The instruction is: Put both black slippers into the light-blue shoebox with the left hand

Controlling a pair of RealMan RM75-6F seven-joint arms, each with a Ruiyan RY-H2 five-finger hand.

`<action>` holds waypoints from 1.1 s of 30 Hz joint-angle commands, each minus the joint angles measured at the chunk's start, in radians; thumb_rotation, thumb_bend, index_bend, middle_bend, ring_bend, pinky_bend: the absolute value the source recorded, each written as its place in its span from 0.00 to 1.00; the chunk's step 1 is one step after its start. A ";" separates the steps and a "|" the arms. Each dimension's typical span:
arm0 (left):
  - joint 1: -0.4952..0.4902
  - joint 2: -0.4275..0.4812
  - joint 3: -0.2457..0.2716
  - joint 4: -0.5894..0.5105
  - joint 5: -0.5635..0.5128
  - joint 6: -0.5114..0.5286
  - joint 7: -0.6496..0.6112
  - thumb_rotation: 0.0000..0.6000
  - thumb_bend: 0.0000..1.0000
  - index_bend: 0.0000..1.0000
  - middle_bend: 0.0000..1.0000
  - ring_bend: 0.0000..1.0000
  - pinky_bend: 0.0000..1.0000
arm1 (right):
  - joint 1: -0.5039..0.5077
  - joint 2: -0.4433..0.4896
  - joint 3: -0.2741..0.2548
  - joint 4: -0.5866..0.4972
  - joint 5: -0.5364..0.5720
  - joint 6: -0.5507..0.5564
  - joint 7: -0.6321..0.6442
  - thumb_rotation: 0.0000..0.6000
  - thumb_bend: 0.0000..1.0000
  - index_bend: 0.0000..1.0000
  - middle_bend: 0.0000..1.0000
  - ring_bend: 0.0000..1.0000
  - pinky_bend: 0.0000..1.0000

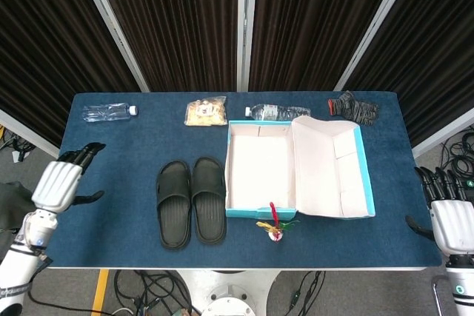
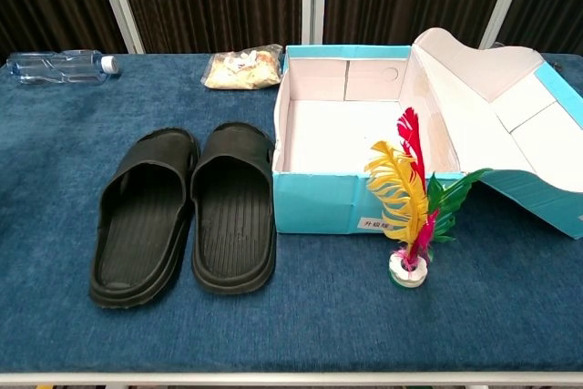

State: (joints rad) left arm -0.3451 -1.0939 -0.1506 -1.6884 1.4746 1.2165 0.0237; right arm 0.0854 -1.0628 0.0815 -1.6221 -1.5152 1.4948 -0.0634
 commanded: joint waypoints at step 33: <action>-0.715 -0.316 0.033 0.021 -0.929 -0.515 0.401 1.00 0.08 0.04 0.05 0.69 0.75 | -0.019 0.004 -0.010 0.044 0.016 0.002 0.063 1.00 0.06 0.00 0.10 0.00 0.04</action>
State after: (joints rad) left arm -1.0181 -1.3798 -0.1293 -1.6771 0.6112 0.7001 0.4085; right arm 0.0658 -1.0580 0.0714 -1.5794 -1.5000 1.4981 -0.0017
